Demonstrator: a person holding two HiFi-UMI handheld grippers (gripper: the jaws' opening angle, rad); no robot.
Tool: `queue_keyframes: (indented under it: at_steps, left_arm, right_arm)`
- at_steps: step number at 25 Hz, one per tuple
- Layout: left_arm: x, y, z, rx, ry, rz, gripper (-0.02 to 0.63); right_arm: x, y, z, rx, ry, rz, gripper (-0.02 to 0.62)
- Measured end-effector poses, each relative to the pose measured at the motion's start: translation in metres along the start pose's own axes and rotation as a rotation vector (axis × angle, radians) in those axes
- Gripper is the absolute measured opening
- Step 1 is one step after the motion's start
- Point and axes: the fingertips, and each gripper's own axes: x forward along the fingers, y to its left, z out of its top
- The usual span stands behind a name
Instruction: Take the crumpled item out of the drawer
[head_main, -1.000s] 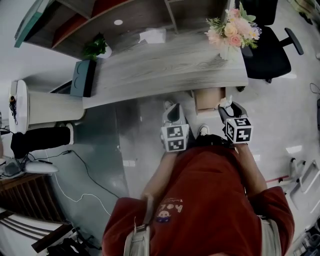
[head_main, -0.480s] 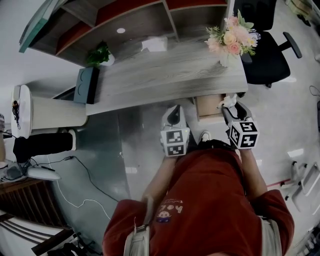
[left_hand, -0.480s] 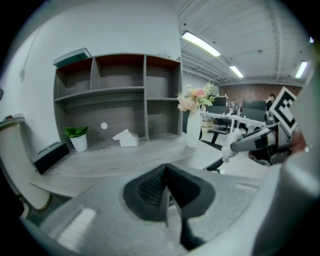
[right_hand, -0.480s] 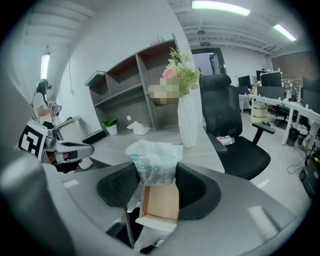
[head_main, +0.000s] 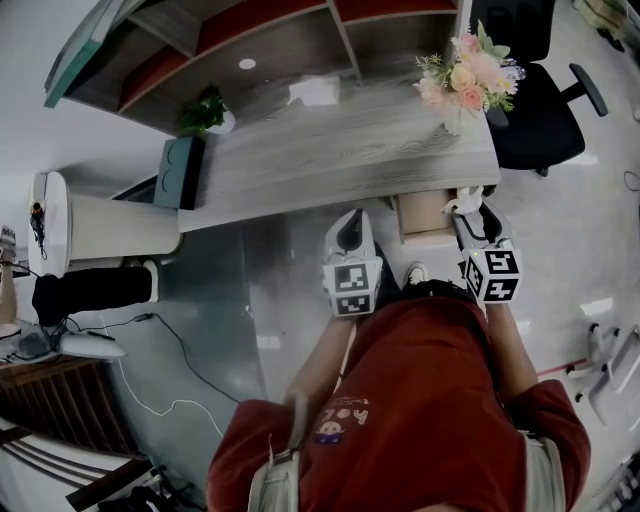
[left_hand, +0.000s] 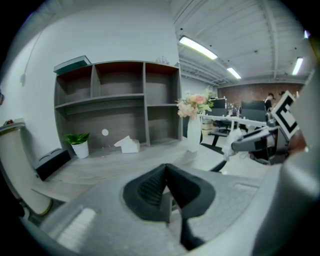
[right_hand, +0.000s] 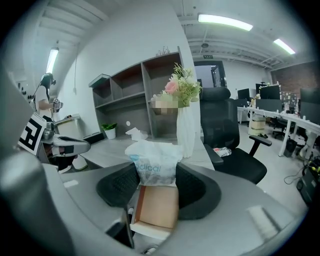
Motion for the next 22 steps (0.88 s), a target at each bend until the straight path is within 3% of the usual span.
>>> queue_keyframes:
  at_steps: [22]
  left_arm:
    - [-0.003, 0.005, -0.012, -0.023, 0.015, -0.012, -0.002]
  right_arm:
    - [0.008, 0.015, -0.005, -0.024, 0.031, 0.005, 0.222]
